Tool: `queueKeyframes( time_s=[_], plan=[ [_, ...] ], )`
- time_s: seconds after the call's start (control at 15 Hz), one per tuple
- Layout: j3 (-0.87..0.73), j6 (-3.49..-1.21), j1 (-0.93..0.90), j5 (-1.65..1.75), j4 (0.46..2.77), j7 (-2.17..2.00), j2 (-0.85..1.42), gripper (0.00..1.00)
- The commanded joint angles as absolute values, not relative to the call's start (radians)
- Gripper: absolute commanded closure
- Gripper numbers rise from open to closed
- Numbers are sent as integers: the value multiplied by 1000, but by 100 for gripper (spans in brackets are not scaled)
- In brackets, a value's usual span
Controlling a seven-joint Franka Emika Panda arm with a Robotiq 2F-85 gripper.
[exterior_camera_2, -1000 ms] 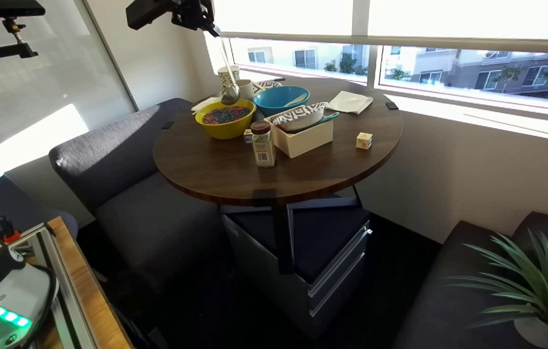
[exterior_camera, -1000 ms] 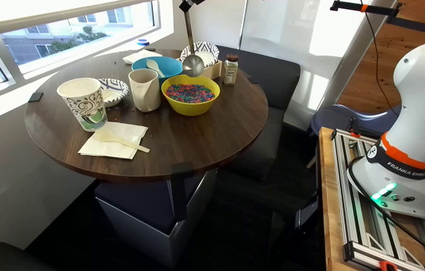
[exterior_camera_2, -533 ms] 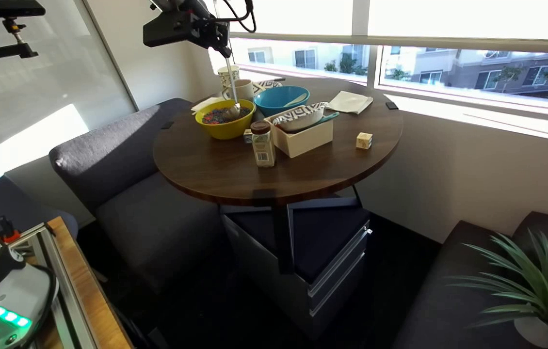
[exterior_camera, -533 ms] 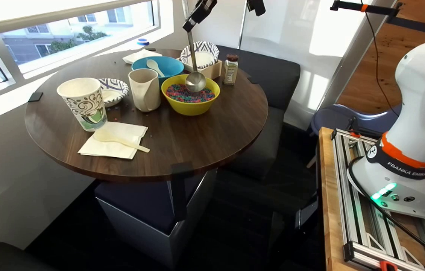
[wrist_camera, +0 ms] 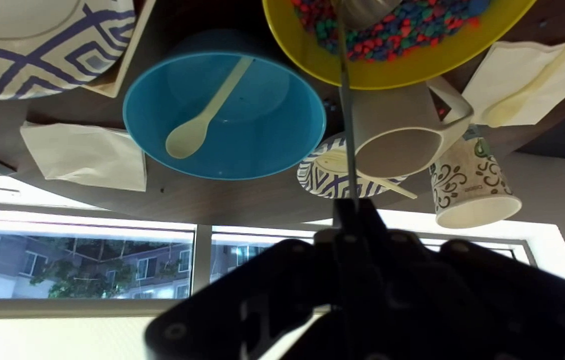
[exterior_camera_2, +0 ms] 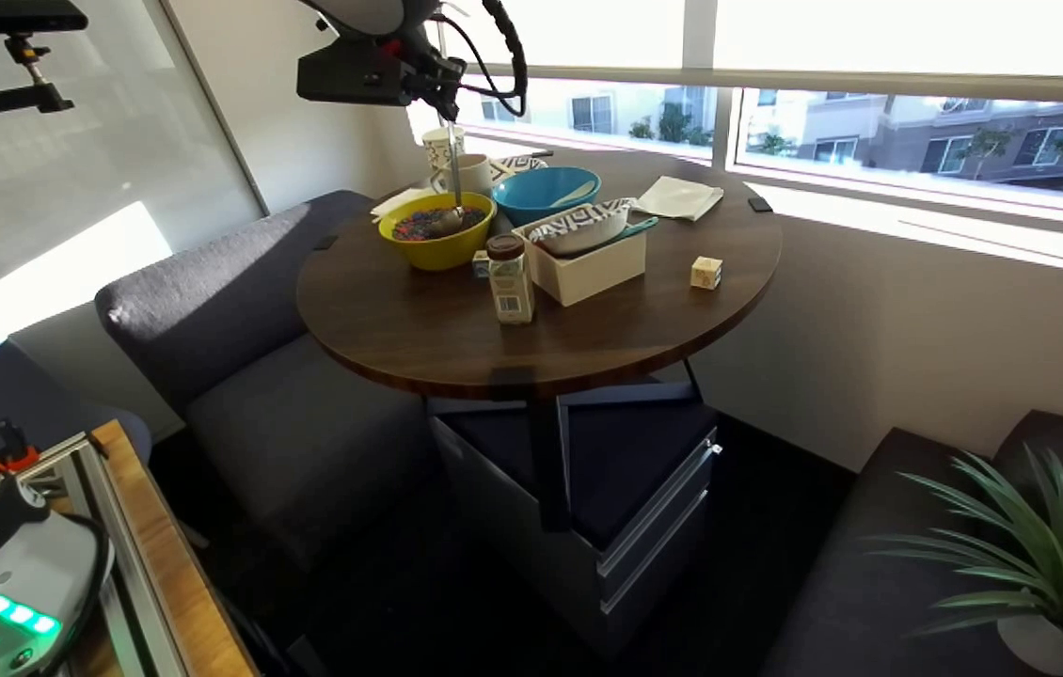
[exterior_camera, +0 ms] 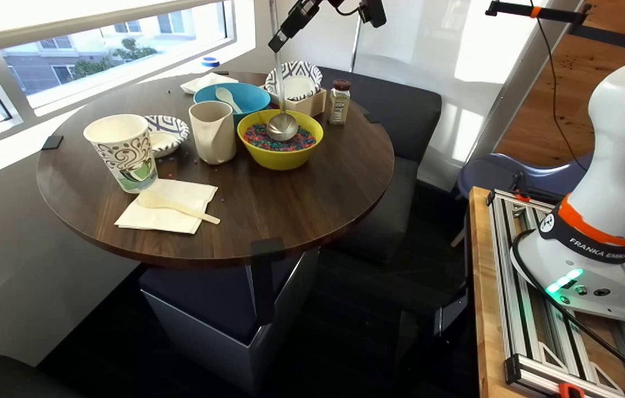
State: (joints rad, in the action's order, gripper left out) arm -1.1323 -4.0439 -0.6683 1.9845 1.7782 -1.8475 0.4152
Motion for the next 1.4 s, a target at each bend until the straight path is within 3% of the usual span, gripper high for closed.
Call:
queueKeyframes(
  time_s=[0.0, 0.6, 1.33],
  plan=[
    [-938, -4021, -490, 2027, 1748, -1890, 361, 99],
    [-570, -4036, -113, 2081, 1661, -1973, 383, 99],
    [-377, -4066, 90, 2071, 1596, -2014, 449, 99]
  ],
)
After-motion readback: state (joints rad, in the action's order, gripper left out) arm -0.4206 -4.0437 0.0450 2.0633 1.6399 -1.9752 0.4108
